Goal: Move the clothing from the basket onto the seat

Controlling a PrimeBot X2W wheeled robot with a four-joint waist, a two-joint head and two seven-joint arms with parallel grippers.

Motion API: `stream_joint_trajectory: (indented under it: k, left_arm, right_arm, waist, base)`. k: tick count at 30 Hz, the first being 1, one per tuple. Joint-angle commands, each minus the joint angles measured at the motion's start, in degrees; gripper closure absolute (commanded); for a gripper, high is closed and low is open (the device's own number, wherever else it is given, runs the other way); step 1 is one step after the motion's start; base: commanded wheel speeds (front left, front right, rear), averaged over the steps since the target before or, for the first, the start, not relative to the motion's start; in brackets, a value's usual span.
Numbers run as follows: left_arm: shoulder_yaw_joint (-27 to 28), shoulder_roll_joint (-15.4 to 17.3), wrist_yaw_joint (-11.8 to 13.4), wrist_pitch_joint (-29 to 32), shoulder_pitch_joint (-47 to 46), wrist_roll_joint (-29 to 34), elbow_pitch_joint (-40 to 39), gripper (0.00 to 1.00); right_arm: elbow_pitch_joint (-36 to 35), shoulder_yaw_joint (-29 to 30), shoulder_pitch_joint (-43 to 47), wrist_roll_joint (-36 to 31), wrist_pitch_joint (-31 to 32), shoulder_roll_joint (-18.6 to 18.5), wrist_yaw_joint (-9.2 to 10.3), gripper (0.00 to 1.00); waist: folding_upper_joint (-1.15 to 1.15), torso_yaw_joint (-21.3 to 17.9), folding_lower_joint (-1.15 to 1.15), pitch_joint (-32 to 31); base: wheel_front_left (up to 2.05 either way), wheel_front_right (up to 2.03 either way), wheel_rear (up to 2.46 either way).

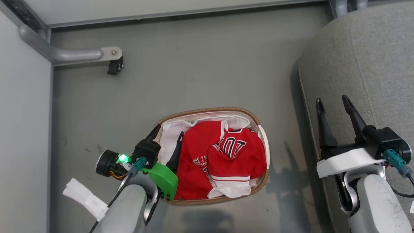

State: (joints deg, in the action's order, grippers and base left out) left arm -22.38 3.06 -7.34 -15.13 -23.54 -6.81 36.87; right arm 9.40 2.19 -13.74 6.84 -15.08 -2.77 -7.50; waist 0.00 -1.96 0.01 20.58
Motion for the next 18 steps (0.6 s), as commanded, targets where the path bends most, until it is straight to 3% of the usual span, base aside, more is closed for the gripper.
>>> stream_joint_trajectory:
  k: [1, 9, 18]
  left_arm:
    - [-1.33, 1.1, -0.17, -0.04, -3.19, -0.67, 3.04, 0.0]
    - [-14.61, 2.02, -0.19, 2.55, -13.37, -6.45, 19.25, 0.0]
    - [-27.44, 4.7, -0.2, 7.14, -17.77, -13.84, 24.61, 0.0]
  right_arm:
    - [-0.28, -0.38, -1.35, 0.55, -0.14, -0.19, 0.02, 0.0]
    - [-0.9, -2.21, -4.64, 3.1, -0.14, -0.18, 0.03, 0.0]
    - [-1.87, -4.42, -6.69, 6.51, -0.14, -0.17, 0.03, 0.0]
  waist:
    - [0.0, -3.36, -0.01, 8.4]
    - [0.0, -6.75, -0.01, 15.72]
    - [0.0, -10.46, -0.01, 21.36]
  base:
    - [0.0, 0.0, 0.0]
    - [0.0, 0.0, 0.0]
    - [0.0, 0.0, 0.0]
